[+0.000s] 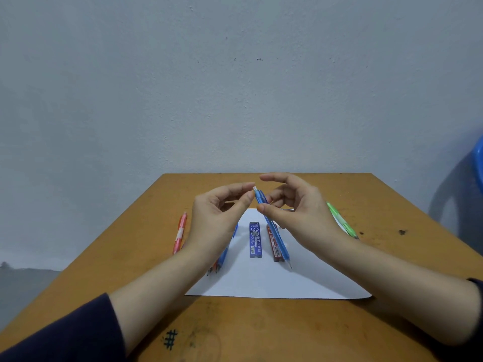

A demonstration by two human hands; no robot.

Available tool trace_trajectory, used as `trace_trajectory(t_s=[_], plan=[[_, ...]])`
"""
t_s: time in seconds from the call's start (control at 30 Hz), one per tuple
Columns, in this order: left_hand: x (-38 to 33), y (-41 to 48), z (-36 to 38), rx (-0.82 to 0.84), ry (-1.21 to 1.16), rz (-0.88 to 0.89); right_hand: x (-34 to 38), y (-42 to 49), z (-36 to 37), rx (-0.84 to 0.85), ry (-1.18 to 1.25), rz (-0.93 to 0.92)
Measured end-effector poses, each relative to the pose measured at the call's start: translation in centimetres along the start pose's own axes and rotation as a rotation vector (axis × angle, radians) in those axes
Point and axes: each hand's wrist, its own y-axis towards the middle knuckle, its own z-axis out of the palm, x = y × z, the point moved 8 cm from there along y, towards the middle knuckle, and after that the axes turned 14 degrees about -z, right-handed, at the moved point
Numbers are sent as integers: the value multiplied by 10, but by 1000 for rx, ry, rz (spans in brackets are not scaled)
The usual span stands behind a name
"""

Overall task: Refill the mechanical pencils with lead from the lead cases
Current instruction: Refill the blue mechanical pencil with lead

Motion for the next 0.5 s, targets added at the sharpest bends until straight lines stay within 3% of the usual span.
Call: trace_trajectory(t_s=[0.33, 0.5], plan=[[-2, -4, 2, 2, -47, -9, 1, -1, 3, -2, 49, 25], [-7, -6, -7, -84, -82, 55, 1, 0, 2, 6, 55, 24]])
